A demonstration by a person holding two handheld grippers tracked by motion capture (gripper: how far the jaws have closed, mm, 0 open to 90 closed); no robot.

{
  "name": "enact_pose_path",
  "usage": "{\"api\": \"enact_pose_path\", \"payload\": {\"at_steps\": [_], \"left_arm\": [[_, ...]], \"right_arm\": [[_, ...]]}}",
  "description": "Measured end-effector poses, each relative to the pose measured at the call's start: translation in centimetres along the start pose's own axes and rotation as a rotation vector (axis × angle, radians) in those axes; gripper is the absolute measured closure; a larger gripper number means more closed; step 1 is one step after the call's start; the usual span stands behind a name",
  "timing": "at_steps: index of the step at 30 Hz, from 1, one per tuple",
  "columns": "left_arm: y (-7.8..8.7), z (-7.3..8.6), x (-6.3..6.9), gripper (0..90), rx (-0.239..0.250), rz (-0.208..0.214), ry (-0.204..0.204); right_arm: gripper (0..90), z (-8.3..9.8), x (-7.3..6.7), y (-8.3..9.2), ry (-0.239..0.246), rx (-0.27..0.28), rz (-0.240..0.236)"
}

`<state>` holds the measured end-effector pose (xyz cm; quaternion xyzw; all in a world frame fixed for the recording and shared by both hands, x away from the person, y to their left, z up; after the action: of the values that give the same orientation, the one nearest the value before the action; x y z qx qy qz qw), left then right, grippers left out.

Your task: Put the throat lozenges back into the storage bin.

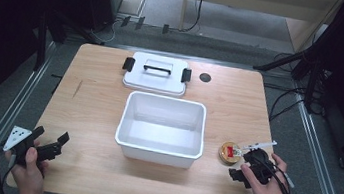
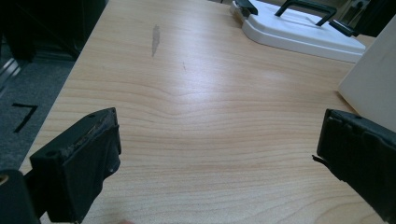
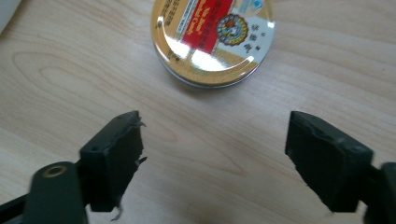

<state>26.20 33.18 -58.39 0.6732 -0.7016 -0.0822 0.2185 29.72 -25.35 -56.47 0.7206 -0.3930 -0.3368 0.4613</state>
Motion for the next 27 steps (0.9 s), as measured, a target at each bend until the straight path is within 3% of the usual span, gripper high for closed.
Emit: {"api": "enact_pose_path", "payload": {"at_steps": [1, 2, 4, 5, 7, 9, 14, 18, 27], "left_arm": [[0.0, 0.0, 0.0, 0.1, -0.001, -0.001, 0.0], [0.0, 0.0, 0.0, 0.1, -0.002, -0.001, -0.004], [-0.1, 0.0, 0.0, 0.1, -0.005, -0.003, -0.006], [-0.1, 0.0, 0.0, 0.1, -0.007, -0.004, -0.007], [-0.1, 0.0, 0.1, 0.1, -0.009, -0.006, -0.009], [-0.1, 0.0, 0.1, 0.1, -0.009, -0.004, -0.011], [-0.1, 0.0, 0.1, 0.1, -0.01, -0.004, -0.01], [-0.1, 0.1, 0.1, 0.1, -0.01, 0.0, -0.008], [-0.1, 0.1, 0.2, 0.1, -0.014, 0.0, -0.013]], "right_arm": [[14.3, -0.2, -0.2, 0.0, -0.017, -0.053, -0.013], [14.3, -0.2, -0.2, 0.0, -0.017, -0.053, -0.013], [13.2, -0.3, -0.3, -0.2, -0.068, -0.152, -0.029], [13.2, -0.3, -0.3, -0.2, -0.068, -0.152, -0.029], [11.4, -0.6, -0.3, -0.3, -0.103, -0.21, -0.002], [0.0, -1.2, -0.6, -0.4, -0.135, -0.272, -0.011], [0.0, -2.4, -1.3, -0.6, -0.137, -0.295, -0.041], [0.0, -3.8, -1.0, -1.7, -0.187, -0.304, -0.015], [2.9, -5.1, 0.0, -3.8, -0.238, -0.306, 0.048]]}}
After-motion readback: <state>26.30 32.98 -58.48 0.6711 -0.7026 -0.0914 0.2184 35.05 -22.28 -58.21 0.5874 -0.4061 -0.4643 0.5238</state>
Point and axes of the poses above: each handheld gripper's, and its own axes: y roughly backward along the jaws, z roughly out of its underside, x roughly to its right, the point moved 8 cm from there along -y, roughly forward along the jaws, and after that the axes turned 7 degrees about -z, right-handed, at the moved point
